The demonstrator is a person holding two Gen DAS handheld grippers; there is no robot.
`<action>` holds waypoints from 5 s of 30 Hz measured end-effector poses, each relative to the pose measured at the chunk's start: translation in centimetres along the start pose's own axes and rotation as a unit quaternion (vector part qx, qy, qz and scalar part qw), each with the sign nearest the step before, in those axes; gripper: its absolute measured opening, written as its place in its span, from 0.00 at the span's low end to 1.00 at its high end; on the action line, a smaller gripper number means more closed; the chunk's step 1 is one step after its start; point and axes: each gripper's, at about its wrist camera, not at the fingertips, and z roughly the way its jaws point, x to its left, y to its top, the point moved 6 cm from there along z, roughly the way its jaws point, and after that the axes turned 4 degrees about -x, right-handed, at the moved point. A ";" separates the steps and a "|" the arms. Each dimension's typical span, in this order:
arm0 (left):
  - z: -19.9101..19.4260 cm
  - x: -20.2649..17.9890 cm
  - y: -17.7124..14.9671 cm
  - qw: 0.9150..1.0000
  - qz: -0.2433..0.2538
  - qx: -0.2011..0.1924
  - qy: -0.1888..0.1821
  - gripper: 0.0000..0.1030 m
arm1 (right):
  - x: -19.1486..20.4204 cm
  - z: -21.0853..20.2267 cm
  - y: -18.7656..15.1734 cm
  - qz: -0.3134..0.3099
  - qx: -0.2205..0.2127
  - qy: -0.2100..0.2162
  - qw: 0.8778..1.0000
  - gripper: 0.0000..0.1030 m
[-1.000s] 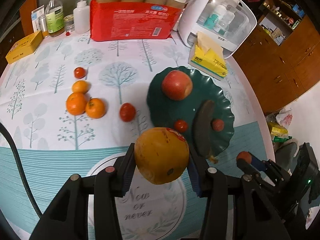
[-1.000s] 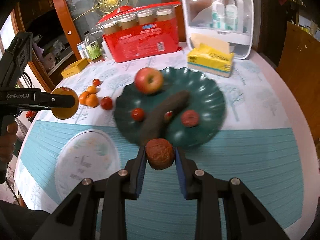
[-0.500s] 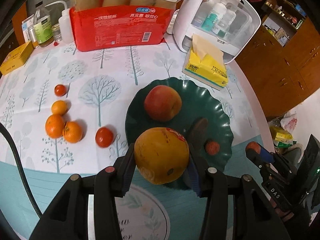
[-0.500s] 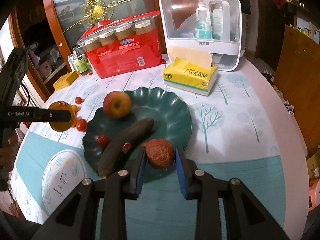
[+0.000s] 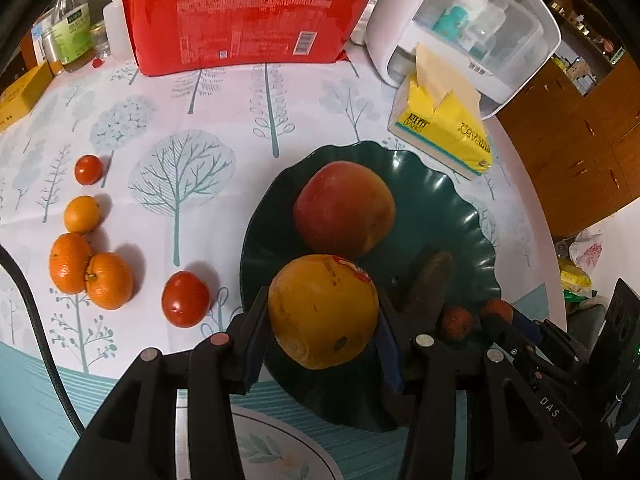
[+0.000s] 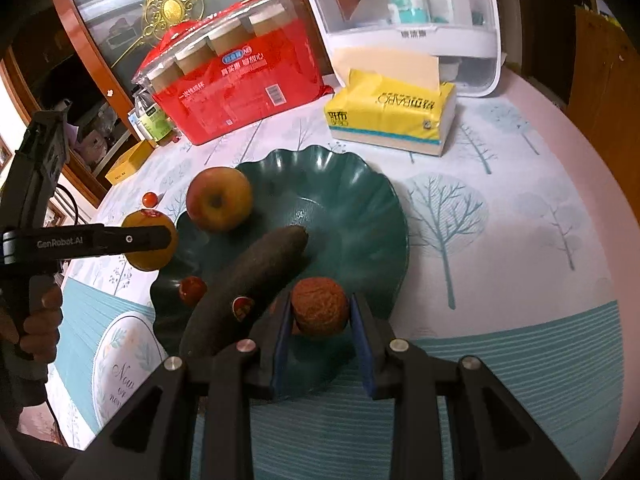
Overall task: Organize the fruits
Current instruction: 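Carry the yellow fruit and brown fruit over the green plate with both tools, then open the left tool over the plate while the right tool releases the brown fruit, then move both open tools back toward the oranges on the cloth, then grasp the large orange with the left tool while the right tool grasps the stemmed tangerine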
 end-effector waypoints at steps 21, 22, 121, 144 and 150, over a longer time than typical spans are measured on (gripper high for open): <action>-4.1 1.1 -0.7 0.999 -0.017 -0.047 -0.008 0.74 | 1.0 -0.7 -0.2 0.011 0.011 -0.006 1.000 0.51; -4.4 1.3 -1.0 0.999 -0.019 -0.047 -0.007 0.74 | 1.3 -1.0 -0.3 0.012 0.012 -0.003 1.000 0.51; 0.2 21.1 2.8 0.998 0.031 0.026 -0.057 0.63 | 28.1 14.9 0.0 -0.174 -0.036 -0.053 0.983 0.39; 0.4 21.2 2.9 0.993 -0.036 0.010 -0.116 0.42 | 27.8 14.1 -0.7 -0.146 -0.032 -0.041 0.988 0.37; 0.1 21.3 2.4 0.993 -0.044 0.004 -0.107 0.41 | 28.1 13.3 -1.2 -0.147 -0.029 -0.029 0.988 0.37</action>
